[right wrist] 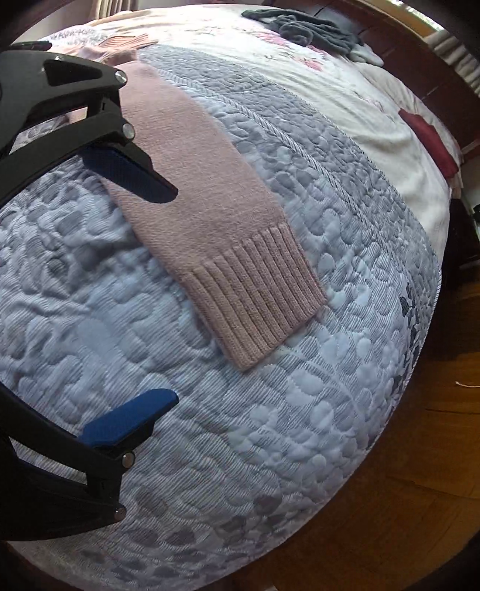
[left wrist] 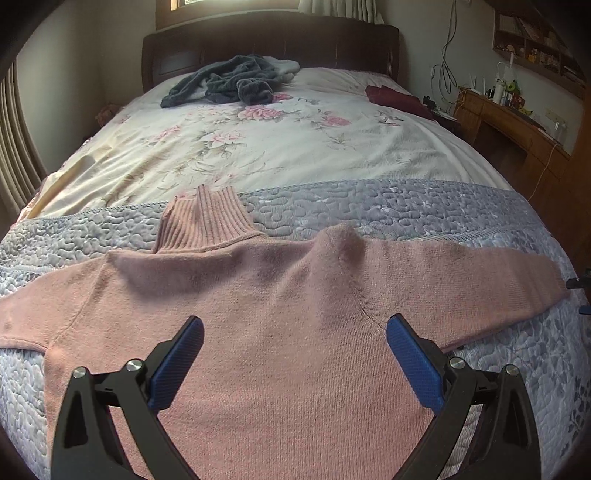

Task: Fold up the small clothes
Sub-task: 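Reach the right tool to the sleeve cuff and grasp it, then carry the cuff across the sweater body with the right tool and release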

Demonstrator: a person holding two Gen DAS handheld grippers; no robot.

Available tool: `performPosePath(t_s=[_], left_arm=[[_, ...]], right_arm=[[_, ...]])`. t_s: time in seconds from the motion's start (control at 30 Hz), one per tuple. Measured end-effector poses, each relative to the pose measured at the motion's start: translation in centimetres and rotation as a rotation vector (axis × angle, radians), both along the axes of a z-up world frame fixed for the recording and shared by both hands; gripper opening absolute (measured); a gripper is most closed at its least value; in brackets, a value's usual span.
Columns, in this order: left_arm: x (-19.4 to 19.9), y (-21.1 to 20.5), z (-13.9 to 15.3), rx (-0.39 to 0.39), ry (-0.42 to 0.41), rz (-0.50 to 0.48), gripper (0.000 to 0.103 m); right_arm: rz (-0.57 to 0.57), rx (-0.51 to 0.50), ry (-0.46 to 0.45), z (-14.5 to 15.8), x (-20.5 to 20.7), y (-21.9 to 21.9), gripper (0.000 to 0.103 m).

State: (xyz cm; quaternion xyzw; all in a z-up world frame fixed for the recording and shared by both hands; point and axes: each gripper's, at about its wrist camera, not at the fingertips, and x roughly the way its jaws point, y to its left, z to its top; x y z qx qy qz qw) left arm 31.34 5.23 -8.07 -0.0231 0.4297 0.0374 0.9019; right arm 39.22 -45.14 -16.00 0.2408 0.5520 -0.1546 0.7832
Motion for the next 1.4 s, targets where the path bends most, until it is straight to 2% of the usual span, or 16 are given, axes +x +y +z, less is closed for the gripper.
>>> performPosePath(t_s=[0.17,0.23,0.3,0.33,0.4,0.43,0.57,0.7,0.73,0.83,0.9,1.0,1.13,1.4], left_arm=[[0.8,-0.2,-1.4,0.012,0.015,0.009,0.099],[0.9,-0.2,-1.9,0.015,0.029,0.007,0.099],[0.7,-0.3,-1.9,0.029,0.027,0.005,0.099],[0.5,-0.2,-1.8,0.034,0.022,0.004,0.099],[0.3,-0.1,-1.6,0.039,0.016,0.006,0.099],[0.2,0.0,-1.5,0.036,0.014,0.010,0.099],[-0.3,0.9,-1.2,0.023,0.014,0.015,0.099],[-0.4,1.8,-1.6,0.031,0.027,0.025,0.099],[-0.4,2.3,-1.8,0.021,0.036,0.033,0.099],[-0.7,3.9,-2.1,-0.016,0.059,0.052,0.099],[-1.1,4.8,-2.1,-0.008,0.055,0.052,0.099],[-1.5,6.5,-1.7,0.021,0.051,0.059,0.099],[-2.3,9.1,-1.2,0.007,0.052,0.079,0.099],[-4.2,13.3,-0.8,-0.022,0.060,0.097,0.099]], right_arm=[[-0.015,0.021,0.039,-1.9,1.6,-0.7,0.098],[-0.004,0.013,0.027,-1.7,1.9,-0.3,0.091],[0.025,-0.032,0.035,-1.3,2.4,0.4,0.056],[0.048,-0.029,0.030,-1.1,2.8,0.7,0.047],[0.078,0.010,0.003,-0.4,3.1,1.0,0.007],[0.081,0.036,-0.016,0.1,3.0,1.0,0.007],[0.059,0.017,-0.091,2.4,1.6,-0.1,0.006],[0.017,0.007,-0.002,0.5,0.3,-1.0,0.006],[0.014,0.006,-0.003,0.1,0.2,-0.8,0.006],[0.036,-0.044,-0.068,1.3,-0.5,0.7,0.006],[0.069,-0.068,-0.140,3.3,-0.8,2.4,0.006],[0.147,-0.037,-0.221,6.0,-0.6,6.3,0.006],[0.320,-0.006,-0.254,8.0,0.0,14.3,0.006],[0.598,0.112,-0.259,8.0,0.6,31.2,0.006]])
